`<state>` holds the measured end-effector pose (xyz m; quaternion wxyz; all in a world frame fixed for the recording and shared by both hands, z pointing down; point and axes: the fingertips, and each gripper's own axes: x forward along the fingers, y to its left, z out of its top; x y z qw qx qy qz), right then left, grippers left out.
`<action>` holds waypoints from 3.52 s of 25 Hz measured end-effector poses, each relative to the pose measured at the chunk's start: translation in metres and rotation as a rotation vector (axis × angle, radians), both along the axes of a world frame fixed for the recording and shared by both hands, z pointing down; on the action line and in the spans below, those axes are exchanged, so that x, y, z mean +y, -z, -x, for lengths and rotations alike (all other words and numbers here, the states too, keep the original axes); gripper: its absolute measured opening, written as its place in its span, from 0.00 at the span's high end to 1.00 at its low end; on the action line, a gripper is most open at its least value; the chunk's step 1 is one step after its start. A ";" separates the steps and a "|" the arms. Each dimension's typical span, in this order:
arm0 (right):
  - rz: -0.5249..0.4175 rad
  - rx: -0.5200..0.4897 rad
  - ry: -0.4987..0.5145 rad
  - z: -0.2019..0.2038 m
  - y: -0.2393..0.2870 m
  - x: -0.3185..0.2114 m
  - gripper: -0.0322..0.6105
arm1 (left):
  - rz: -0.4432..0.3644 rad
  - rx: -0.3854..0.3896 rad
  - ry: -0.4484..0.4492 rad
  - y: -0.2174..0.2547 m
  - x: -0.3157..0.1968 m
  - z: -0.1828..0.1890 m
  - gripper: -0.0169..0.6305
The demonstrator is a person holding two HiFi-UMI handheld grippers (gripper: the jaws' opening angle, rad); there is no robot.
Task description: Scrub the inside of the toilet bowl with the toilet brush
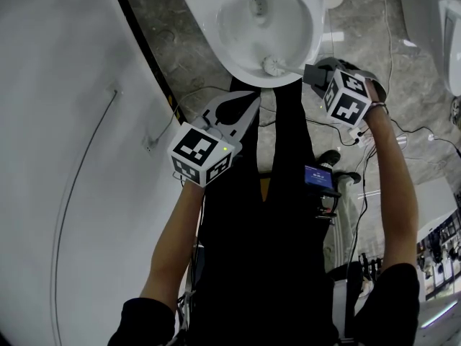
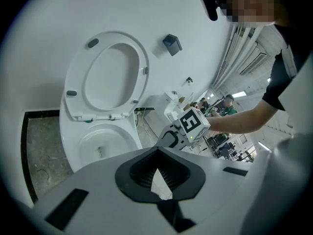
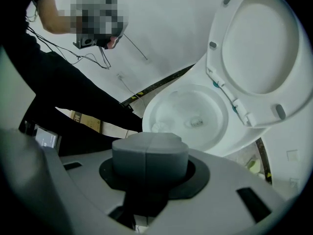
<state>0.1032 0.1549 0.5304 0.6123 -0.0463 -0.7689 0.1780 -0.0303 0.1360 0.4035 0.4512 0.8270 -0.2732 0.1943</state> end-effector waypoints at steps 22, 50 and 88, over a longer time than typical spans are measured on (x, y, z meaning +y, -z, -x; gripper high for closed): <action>-0.125 0.146 -0.085 -0.053 0.004 -0.059 0.71 | 0.004 -0.008 0.008 -0.001 0.005 0.007 0.96; -0.527 0.140 -0.202 -0.032 0.004 -0.128 0.71 | 0.006 -0.011 -0.001 0.000 0.002 0.004 0.96; -0.391 -0.011 -0.386 0.089 -0.026 -0.133 0.71 | 0.035 -0.020 0.008 -0.003 0.003 0.013 0.95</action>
